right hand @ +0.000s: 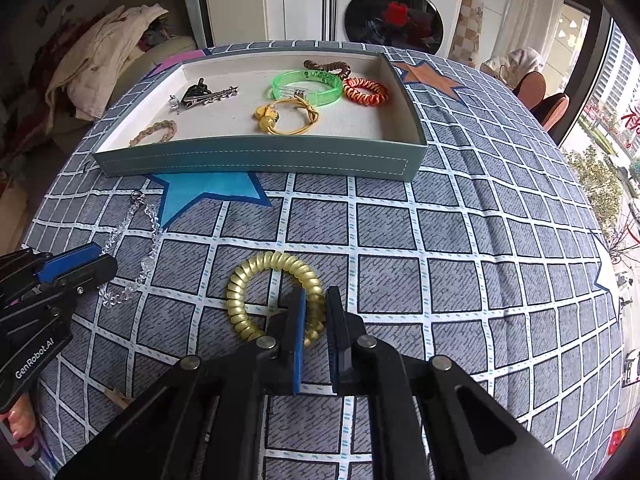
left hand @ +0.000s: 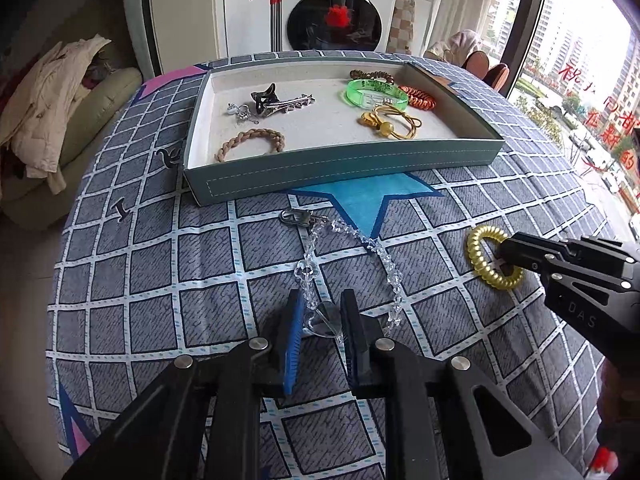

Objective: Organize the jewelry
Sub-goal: 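Grasp the gold coil tie with the right tool while the left tool grasps the crystal bead chain, then carry the gold coil tie and crystal bead chain over the tray with both tools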

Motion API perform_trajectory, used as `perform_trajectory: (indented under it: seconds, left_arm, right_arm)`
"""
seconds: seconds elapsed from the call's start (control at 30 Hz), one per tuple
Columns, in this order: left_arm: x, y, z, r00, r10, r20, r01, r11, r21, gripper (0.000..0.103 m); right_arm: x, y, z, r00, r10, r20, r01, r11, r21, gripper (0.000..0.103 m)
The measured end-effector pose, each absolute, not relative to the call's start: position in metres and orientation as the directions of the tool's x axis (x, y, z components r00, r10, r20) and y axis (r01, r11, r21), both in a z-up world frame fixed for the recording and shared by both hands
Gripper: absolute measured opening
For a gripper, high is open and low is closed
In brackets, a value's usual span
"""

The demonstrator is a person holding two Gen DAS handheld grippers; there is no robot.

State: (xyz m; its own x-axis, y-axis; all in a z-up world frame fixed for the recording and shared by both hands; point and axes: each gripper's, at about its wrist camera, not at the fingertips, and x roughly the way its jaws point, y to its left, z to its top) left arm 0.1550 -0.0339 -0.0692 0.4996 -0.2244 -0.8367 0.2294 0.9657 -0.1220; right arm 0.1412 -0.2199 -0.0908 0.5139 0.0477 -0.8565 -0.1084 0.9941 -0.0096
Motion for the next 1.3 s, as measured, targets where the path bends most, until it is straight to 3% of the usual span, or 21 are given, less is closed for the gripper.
perform_trajectory:
  seconds: [0.3, 1.3]
  left_arm:
    - [0.152, -0.017, -0.049, 0.538, -0.290, -0.791, 0.224, 0.954, -0.197, 0.039]
    - [0.213, -0.005, 0.023, 0.658, -0.332, -0.676, 0.238, 0.943, -0.231, 0.039]
  right_arm:
    - [0.137, -0.233, -0.078, 0.545, 0.080, -0.834, -0.084, 0.996, 0.041, 0.010]
    - [0.191, -0.226, -0.017, 0.619, 0.189, -0.762, -0.126, 0.982, 0.141, 0.010]
